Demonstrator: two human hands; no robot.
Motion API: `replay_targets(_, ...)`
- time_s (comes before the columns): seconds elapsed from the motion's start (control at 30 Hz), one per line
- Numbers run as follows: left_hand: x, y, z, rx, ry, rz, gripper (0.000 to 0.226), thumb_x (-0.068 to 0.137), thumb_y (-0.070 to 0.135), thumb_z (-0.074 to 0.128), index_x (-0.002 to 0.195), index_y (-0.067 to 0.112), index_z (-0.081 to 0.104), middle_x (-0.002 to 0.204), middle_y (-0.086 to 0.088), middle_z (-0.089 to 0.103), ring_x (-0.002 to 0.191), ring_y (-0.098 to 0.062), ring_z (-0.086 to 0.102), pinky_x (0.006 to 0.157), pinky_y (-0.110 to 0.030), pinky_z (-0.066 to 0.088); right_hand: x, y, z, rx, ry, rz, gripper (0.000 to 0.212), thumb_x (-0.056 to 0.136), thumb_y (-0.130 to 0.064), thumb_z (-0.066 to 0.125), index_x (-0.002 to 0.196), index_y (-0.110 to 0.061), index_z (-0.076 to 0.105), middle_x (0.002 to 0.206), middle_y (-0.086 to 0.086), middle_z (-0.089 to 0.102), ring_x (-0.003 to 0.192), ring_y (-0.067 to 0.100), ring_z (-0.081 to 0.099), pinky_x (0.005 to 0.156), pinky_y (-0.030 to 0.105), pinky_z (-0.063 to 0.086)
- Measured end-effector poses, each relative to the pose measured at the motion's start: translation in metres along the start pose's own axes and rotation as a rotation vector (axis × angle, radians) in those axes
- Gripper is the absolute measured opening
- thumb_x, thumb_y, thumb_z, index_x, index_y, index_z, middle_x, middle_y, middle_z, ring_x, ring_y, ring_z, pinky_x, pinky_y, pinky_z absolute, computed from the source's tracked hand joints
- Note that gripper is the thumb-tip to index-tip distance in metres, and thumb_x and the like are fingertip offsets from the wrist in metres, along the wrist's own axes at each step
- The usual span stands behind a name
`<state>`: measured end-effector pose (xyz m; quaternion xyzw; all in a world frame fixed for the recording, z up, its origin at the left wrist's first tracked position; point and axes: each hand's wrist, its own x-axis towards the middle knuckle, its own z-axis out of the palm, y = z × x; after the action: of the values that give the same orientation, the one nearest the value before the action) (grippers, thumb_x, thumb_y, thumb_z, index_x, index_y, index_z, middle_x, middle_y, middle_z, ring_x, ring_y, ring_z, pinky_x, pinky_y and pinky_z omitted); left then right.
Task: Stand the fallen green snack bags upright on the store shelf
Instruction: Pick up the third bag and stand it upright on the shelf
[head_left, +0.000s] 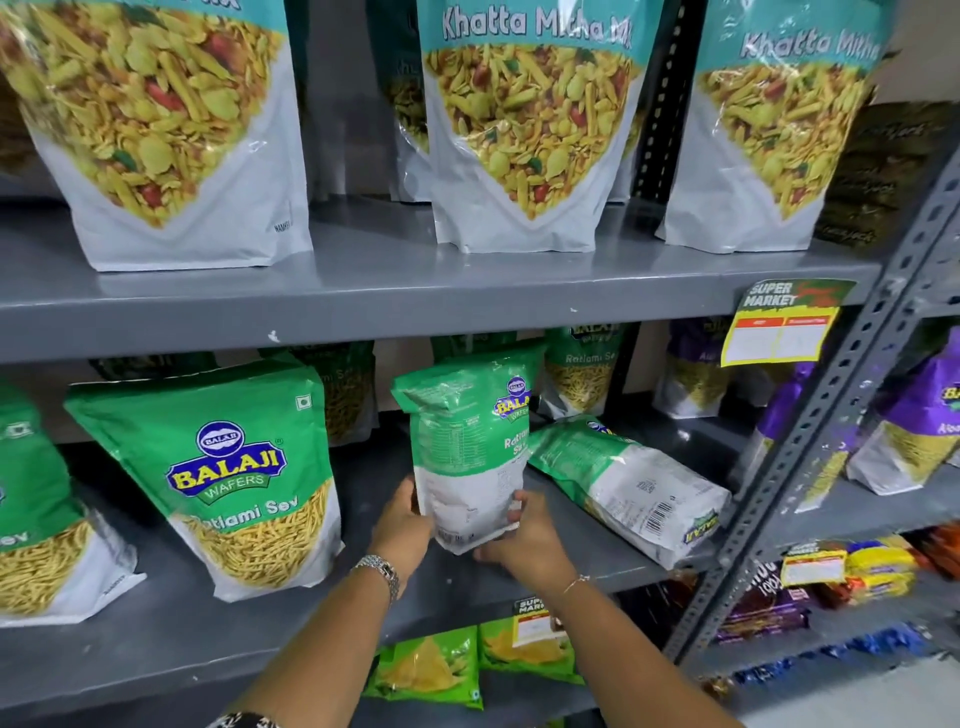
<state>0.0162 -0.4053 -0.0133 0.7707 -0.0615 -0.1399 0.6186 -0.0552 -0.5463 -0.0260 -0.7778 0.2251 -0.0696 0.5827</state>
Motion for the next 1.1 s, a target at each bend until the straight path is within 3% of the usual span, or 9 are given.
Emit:
replay_targets(0.07, -0.016, -0.001, 0.01, -0.056, 0.058, 0.064, 0.055, 0.08, -0.01, 0.051, 0.128, 0.017, 0.053, 0.129, -0.006, 0.061, 0.118, -0.019, 0.058, 0.106, -0.037, 0.044, -0.008, 0.0, 0.008, 0.008, 0.037, -0.092, 0.1, 0.047, -0.002, 0.091, 0.133, -0.002, 0.039, 0.131, 0.014, 0.048, 0.12, 0.028, 0.053, 0.099, 0.04, 0.05)
replay_targets(0.17, -0.047, -0.01, 0.028, -0.107, 0.085, 0.138, 0.075, 0.073, -0.022, 0.04, 0.121, 0.035, 0.052, 0.118, 0.014, 0.063, 0.105, 0.002, 0.063, 0.092, -0.014, 0.049, -0.014, -0.003, 0.019, 0.096, 0.038, -0.178, 0.109, 0.044, -0.005, 0.092, 0.135, -0.012, 0.033, 0.131, 0.012, 0.05, 0.121, 0.022, 0.055, 0.102, 0.039, 0.05)
replay_targets(0.33, -0.075, -0.024, 0.047, 0.039, 0.09, 0.1, 0.091, 0.067, -0.017, 0.038, 0.142, 0.034, 0.036, 0.138, -0.002, 0.053, 0.125, -0.023, 0.052, 0.104, -0.047, 0.045, -0.014, -0.004, 0.018, 0.01, 0.057, -0.118, 0.089, 0.053, -0.024, 0.088, 0.113, -0.028, 0.023, 0.112, 0.002, 0.061, 0.084, 0.004, 0.061, 0.064, 0.009, 0.049)
replay_targets(0.5, -0.076, -0.025, 0.032, 0.059, 0.158, 0.107, 0.081, 0.066, -0.021, 0.035, 0.129, 0.027, 0.05, 0.131, 0.001, 0.056, 0.127, -0.02, 0.048, 0.109, -0.035, 0.038, -0.006, -0.001, -0.003, -0.086, 0.054, -0.113, 0.088, 0.05, -0.021, 0.088, 0.124, -0.021, 0.04, 0.118, 0.007, 0.05, 0.103, 0.017, 0.052, 0.085, 0.032, 0.048)
replay_targets(0.63, -0.06, -0.022, 0.008, -0.029, 0.195, 0.092, 0.066, 0.072, -0.028, 0.034, 0.129, 0.003, 0.047, 0.134, -0.013, 0.049, 0.128, -0.023, 0.043, 0.097, -0.019, 0.03, 0.016, -0.005, -0.034, -0.082, -0.21, -0.05, 0.079, 0.058, 0.005, 0.08, 0.129, -0.014, 0.05, 0.124, 0.008, 0.061, 0.113, 0.022, 0.059, 0.094, 0.04, 0.052)
replay_targets(0.73, -0.041, -0.016, -0.003, -0.13, 0.198, 0.052, 0.063, 0.079, -0.026, 0.032, 0.137, -0.002, 0.039, 0.145, -0.018, 0.04, 0.13, -0.028, 0.041, 0.1, -0.03, 0.034, 0.033, -0.014, -0.051, -0.202, -0.352, -0.029, 0.063, 0.064, 0.013, 0.074, 0.119, -0.01, 0.056, 0.094, -0.013, 0.075, 0.088, 0.003, 0.069, 0.073, 0.019, 0.054)
replay_targets(0.83, -0.022, -0.007, -0.005, -0.213, 0.167, 0.001, 0.066, 0.083, -0.022, 0.03, 0.144, 0.003, 0.03, 0.149, -0.012, 0.035, 0.136, -0.031, 0.037, 0.106, -0.036, 0.035, 0.046, -0.018, -0.055, -0.297, -0.336, 0.039, 0.065, 0.068, 0.008, 0.074, 0.127, -0.007, 0.052, 0.109, 0.004, 0.07, 0.103, 0.023, 0.064, 0.09, 0.032, 0.052)
replay_targets(0.93, -0.015, -0.003, -0.003, -0.264, 0.084, -0.003, 0.061, 0.085, -0.017, 0.035, 0.141, 0.008, 0.038, 0.136, -0.004, 0.049, 0.118, -0.02, 0.051, 0.087, -0.018, 0.049, 0.045, -0.011, -0.053, -0.23, -0.246, 0.063, 0.068, 0.072, 0.005, 0.073, 0.131, -0.011, 0.045, 0.12, 0.013, 0.065, 0.113, 0.03, 0.059, 0.099, 0.041, 0.049)
replay_targets(1.1, -0.013, -0.01, 0.007, -0.238, 0.024, -0.064, 0.056, 0.084, -0.013, 0.037, 0.132, 0.013, 0.049, 0.128, -0.01, 0.062, 0.112, -0.022, 0.06, 0.091, -0.034, 0.051, 0.035, 0.009, -0.049, 0.02, -0.168, 0.067, 0.056, 0.078, 0.012, 0.066, 0.129, 0.0, 0.048, 0.118, 0.026, 0.063, 0.107, 0.032, 0.06, 0.1, 0.049, 0.049)
